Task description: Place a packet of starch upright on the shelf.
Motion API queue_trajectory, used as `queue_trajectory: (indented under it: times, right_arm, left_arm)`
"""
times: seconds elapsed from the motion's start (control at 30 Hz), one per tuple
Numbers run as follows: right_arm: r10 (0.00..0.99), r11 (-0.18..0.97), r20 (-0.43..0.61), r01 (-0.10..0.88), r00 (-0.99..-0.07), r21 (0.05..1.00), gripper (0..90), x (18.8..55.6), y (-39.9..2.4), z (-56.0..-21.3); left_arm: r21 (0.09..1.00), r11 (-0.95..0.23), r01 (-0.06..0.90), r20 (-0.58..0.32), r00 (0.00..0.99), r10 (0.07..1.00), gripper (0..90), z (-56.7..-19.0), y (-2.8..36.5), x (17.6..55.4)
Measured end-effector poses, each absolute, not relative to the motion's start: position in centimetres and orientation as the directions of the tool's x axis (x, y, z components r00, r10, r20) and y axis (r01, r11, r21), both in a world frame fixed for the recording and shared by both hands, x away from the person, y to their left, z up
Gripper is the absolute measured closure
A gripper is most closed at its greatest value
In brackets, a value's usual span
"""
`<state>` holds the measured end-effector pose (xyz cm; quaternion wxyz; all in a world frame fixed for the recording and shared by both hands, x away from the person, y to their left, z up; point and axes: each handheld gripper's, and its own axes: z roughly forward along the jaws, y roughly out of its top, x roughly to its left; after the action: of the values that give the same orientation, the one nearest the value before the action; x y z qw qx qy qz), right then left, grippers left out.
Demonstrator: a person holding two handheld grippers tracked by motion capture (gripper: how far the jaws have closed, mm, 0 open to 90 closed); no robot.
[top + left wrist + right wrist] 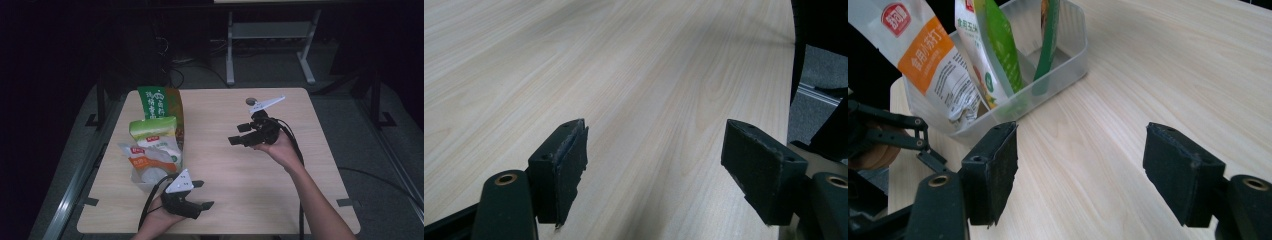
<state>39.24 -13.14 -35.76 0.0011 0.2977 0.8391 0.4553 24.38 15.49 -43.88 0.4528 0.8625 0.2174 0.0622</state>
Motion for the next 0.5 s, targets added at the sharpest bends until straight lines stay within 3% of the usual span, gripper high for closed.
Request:
queue_trajectory:
  times: [0.5]
  right_arm:
    - [0.520, 0.414, 0.286, 0.530, -0.805, 0.740, 28.1, 37.8, -15.1, -36.8]
  left_arm:
    - [0.807, -0.499, 0.315, -0.085, 0.899, 0.430, 26.1, -43.8, 15.6, 24.4]
